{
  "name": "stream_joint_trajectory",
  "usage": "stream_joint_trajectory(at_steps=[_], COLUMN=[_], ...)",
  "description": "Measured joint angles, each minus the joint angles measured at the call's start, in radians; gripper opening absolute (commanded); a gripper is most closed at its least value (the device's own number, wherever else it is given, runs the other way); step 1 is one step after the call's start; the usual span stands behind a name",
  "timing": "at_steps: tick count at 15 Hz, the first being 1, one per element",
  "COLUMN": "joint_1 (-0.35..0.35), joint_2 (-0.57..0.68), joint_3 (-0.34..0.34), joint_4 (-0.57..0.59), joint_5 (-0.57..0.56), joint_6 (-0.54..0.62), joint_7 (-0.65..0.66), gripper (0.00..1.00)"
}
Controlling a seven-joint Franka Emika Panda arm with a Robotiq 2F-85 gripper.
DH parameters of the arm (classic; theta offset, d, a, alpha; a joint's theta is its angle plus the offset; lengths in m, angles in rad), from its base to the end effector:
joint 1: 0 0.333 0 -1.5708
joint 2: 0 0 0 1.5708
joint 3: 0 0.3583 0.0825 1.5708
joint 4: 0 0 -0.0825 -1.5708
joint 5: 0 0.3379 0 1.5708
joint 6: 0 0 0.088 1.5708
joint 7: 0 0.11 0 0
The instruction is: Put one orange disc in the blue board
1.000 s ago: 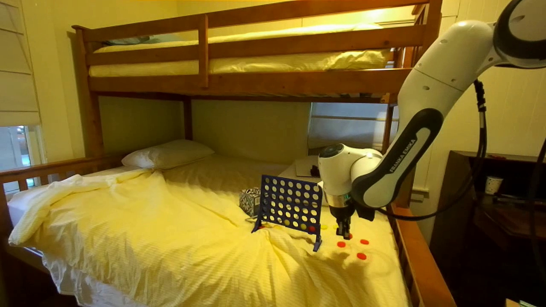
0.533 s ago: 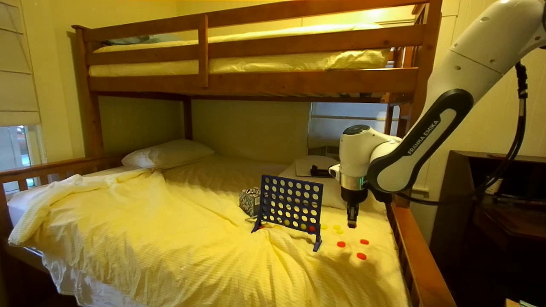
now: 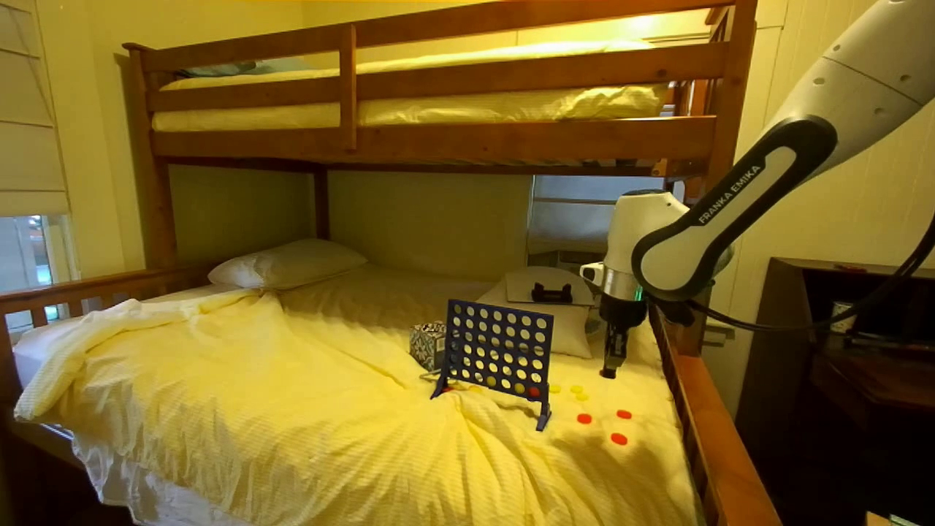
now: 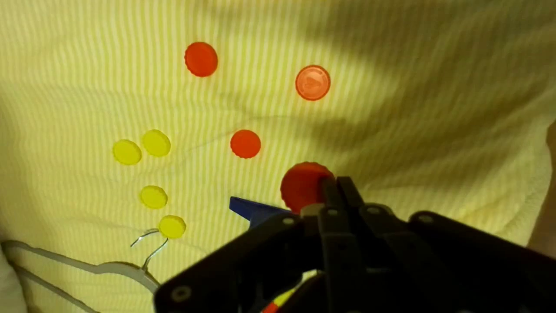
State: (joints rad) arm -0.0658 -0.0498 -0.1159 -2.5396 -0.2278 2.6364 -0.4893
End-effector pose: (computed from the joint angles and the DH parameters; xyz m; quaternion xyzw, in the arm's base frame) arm 0.4315 -0.0740 0.3799 0.9648 0.2457 0.0493 0.0800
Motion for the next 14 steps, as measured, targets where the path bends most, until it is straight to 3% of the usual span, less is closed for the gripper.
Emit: stream_joint_trajectory(at_steps=[10, 14], joint_1=[0.028, 0.026], joint_2=[-0.117, -0.116], joint_3=[-0.102, -0.104], joint_4=[0.011, 0.013], joint_5=[0.571, 0.578], joint_6=[-0.094, -0.099], joint_7=[-0.66, -0.672], gripper=[0.04, 0.04])
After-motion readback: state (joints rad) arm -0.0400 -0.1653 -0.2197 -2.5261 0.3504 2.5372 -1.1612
